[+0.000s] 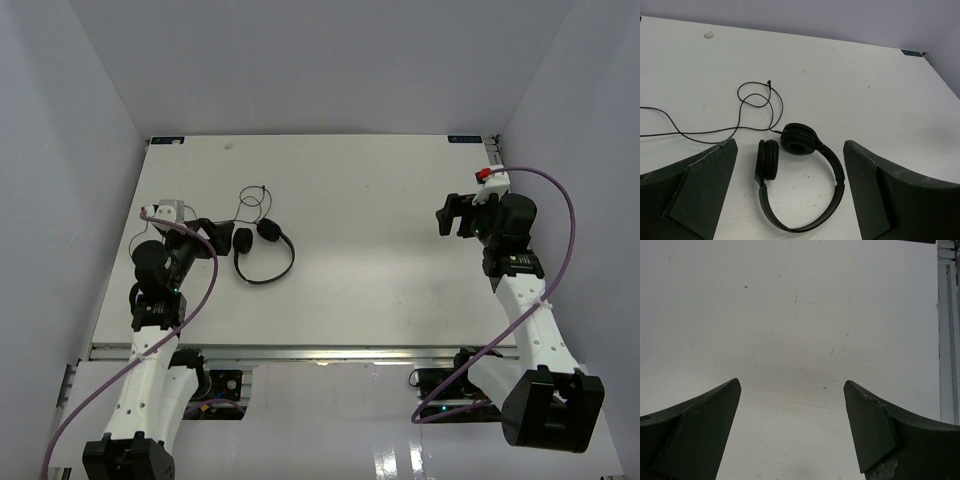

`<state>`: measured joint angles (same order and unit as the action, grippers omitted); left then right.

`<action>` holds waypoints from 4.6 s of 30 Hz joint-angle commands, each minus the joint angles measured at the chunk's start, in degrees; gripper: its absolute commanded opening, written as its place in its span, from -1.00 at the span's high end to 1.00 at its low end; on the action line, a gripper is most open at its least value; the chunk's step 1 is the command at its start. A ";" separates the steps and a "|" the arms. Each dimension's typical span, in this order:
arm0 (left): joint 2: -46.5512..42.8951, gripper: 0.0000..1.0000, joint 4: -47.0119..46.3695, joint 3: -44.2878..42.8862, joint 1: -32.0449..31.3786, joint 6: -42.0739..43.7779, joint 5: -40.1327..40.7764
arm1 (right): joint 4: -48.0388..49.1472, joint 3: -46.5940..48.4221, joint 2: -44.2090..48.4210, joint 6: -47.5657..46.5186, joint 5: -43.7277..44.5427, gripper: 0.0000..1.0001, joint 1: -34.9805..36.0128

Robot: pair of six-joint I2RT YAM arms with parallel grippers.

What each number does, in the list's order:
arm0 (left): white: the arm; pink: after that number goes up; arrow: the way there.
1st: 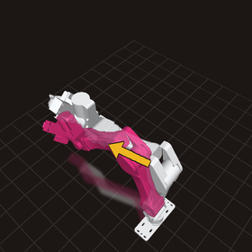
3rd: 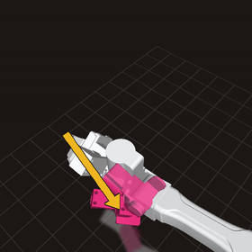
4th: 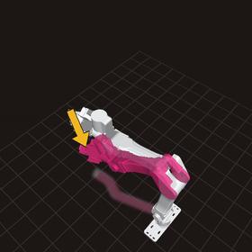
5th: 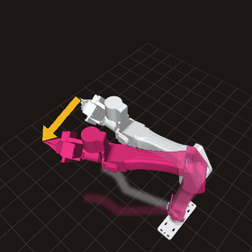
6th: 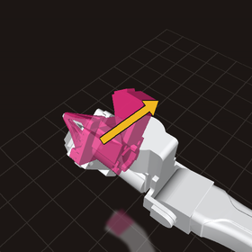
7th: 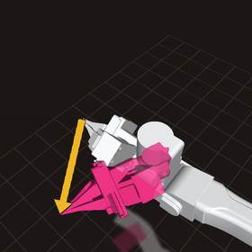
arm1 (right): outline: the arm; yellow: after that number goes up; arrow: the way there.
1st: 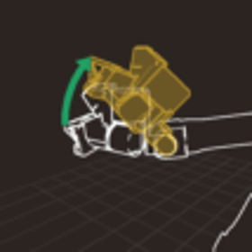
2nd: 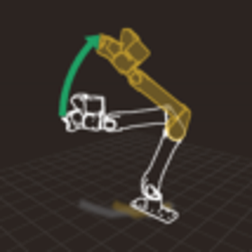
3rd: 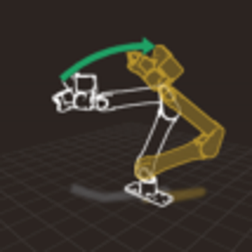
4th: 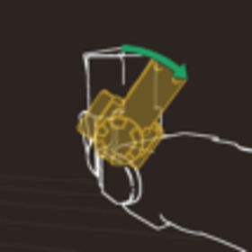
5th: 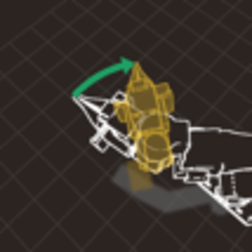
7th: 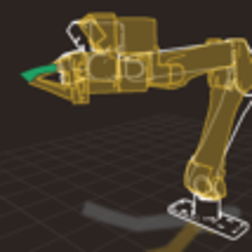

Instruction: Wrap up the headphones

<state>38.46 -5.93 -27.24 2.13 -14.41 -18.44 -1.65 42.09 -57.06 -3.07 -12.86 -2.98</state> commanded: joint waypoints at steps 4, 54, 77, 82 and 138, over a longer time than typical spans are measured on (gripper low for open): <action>0.04 -0.96 -1.13 1.69 -0.79 -1.44 -6.72 | -5.46 3.65 1.95 -8.78 -9.50 -0.80 -0.27; -2.20 -0.96 8.00 -1.50 -1.16 1.67 11.23 | -16.81 59.18 -71.21 -5.67 2.01 -0.31 49.82; -2.25 -0.96 7.96 -1.40 -1.16 1.85 10.47 | -14.52 54.73 -67.18 -4.55 3.74 0.82 49.40; -1.79 -0.96 6.95 -1.02 -1.16 1.93 6.45 | -13.99 51.50 -60.86 -6.43 1.39 0.85 45.88; 28.11 -0.90 -5.74 -3.35 -55.55 -67.13 51.10 | -0.50 16.27 -29.84 23.51 37.24 0.85 35.30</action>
<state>56.58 -13.53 -22.01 -48.21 -68.21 16.10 -7.90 55.70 -86.52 11.40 18.04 30.78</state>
